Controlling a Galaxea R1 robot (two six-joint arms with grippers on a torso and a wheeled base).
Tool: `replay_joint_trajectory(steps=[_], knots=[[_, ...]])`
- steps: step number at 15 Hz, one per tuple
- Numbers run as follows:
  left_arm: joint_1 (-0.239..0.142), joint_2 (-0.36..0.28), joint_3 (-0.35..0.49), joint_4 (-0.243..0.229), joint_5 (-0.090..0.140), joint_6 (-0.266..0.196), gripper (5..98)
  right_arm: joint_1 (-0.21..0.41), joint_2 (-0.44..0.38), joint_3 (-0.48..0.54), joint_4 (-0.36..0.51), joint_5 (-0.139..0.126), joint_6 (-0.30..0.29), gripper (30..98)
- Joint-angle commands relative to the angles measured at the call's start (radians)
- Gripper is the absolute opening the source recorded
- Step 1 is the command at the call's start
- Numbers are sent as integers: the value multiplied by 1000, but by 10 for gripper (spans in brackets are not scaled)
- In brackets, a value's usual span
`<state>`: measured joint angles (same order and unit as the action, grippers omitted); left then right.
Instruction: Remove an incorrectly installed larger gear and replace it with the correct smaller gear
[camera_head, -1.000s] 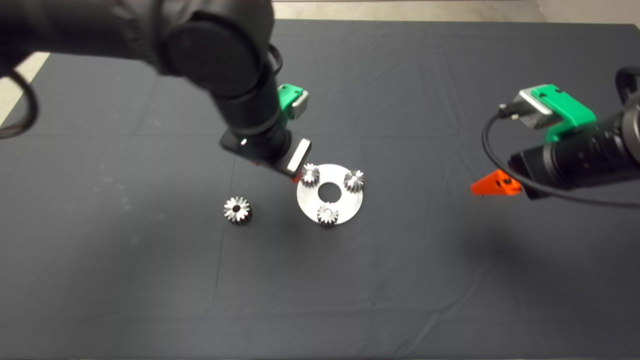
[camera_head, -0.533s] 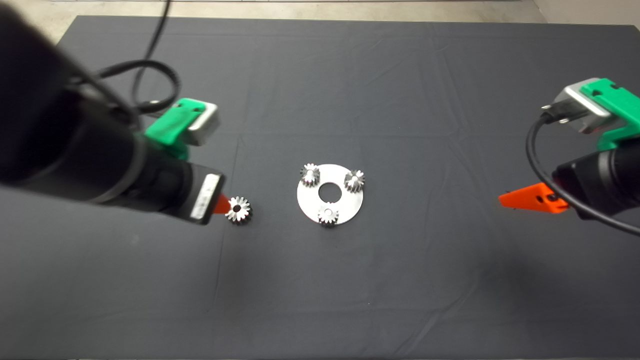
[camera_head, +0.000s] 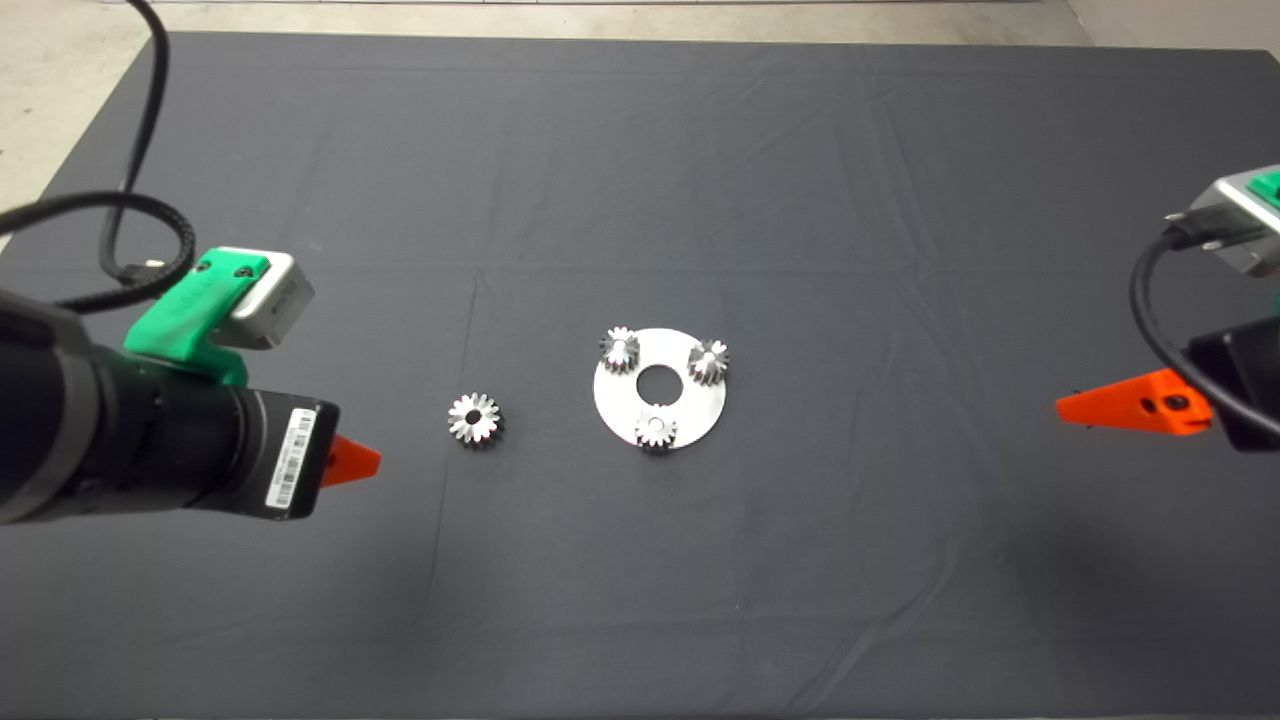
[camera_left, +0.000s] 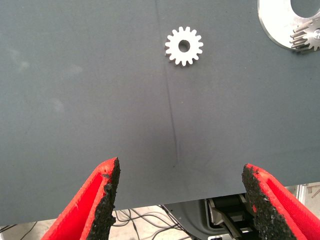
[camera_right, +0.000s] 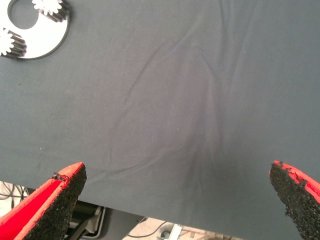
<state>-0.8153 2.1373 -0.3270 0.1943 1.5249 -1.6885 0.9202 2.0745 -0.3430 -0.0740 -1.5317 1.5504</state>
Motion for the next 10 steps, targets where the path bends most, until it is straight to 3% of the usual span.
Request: replay_joint_trajectory(steps=[1,4,6,8,10], knots=[[-19,-18,20,-22,49,5,597,19,-20,9,39,-91,8,969],[-19,-18,20,-59,47,31,597,19,-9,9,38,-88,10,969],[-19,-9,20,-85,47,39,597,6,-9,6,39,-71,14,969],[-19,-12,27,-87,43,83,597,-22,-9,6,37,-73,40,969],[-19,-16,33,-87,39,92,597,-24,-16,7,31,-73,70,969]])
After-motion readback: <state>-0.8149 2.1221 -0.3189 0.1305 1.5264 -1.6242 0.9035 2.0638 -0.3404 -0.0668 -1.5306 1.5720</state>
